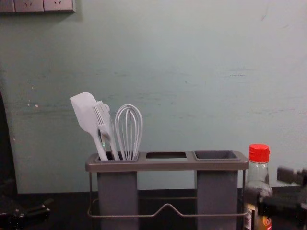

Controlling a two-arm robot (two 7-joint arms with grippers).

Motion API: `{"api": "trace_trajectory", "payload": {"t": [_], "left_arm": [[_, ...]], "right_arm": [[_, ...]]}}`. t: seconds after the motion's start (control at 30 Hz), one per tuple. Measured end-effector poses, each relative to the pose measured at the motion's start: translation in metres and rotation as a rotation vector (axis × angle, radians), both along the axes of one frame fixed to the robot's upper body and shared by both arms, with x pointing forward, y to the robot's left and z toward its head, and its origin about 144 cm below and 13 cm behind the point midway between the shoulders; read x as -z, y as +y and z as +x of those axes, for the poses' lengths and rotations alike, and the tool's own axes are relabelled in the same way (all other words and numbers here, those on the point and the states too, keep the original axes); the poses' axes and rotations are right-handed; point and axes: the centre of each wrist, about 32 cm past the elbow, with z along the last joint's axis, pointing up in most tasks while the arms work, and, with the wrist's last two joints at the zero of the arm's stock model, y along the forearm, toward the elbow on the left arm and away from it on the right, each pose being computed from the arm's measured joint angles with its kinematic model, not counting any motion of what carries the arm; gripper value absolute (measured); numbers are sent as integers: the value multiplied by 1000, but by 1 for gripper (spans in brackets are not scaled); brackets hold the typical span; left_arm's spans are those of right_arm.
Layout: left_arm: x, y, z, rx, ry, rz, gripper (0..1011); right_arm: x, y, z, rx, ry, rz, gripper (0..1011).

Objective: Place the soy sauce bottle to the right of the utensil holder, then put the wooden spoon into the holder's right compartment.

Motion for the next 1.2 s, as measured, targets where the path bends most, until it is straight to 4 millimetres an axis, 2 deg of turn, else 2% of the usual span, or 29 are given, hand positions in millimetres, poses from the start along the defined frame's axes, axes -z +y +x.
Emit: {"api": "trace_trajectory", "payload": {"t": [0.4, 1.2], "left_arm": [[0, 0, 0, 0, 0, 0, 1005], [0, 0, 0, 0, 0, 0, 1005]], "right_arm": [[23, 6, -3, -18, 58, -7, 1003], [21, 5, -2, -17, 55, -6, 1002]]}}
